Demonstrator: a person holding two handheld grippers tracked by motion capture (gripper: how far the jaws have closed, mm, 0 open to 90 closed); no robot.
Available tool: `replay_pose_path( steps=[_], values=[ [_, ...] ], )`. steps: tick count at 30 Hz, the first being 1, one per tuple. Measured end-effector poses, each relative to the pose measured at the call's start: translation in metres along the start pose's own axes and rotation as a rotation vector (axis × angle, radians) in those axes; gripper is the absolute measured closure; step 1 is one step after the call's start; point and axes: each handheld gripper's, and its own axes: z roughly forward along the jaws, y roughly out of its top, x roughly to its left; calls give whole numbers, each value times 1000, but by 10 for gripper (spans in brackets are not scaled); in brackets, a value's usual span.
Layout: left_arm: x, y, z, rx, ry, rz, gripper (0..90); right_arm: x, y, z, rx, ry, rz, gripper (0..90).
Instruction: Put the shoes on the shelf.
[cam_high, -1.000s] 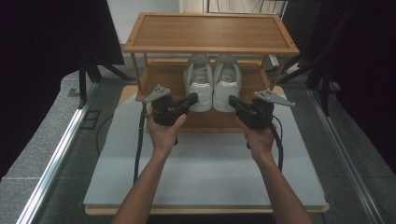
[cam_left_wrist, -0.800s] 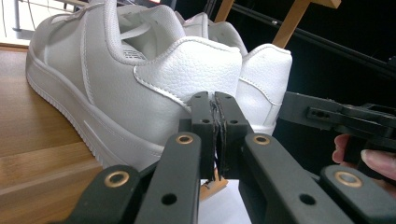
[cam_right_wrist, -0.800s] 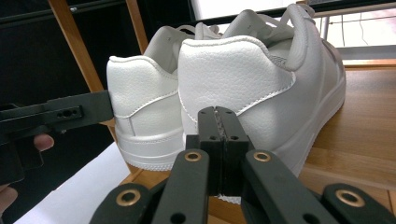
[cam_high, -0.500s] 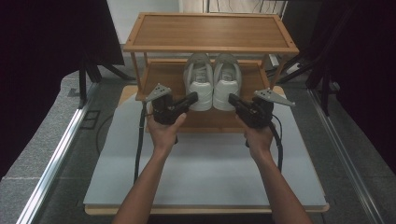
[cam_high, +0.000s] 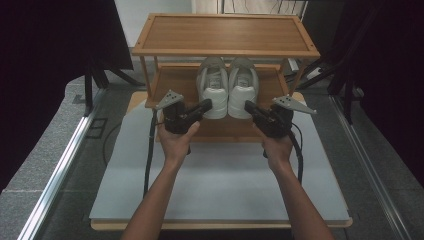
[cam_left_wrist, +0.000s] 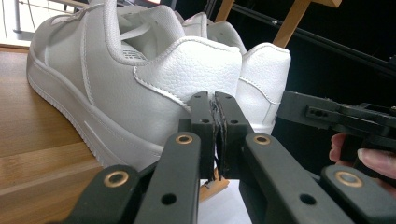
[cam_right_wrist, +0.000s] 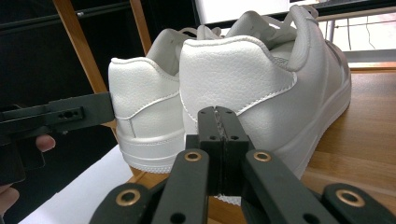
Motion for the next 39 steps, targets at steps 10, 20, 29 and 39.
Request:
replay_pose_path(
  steps=[10,20,29,39],
  values=[
    [-4,3,-13,-23,-32,50,763,2,-1,-9,-19,34,3,860],
    [5,-18,-47,-26,-51,31,685,0,-12,-43,-52,80,-8,775],
    [11,-59,-75,6,-70,24,624,-12,-52,-66,-35,105,14,685],
    [26,-88,-91,45,-24,-16,598,-27,-93,-71,-25,83,73,647]
  ],
)
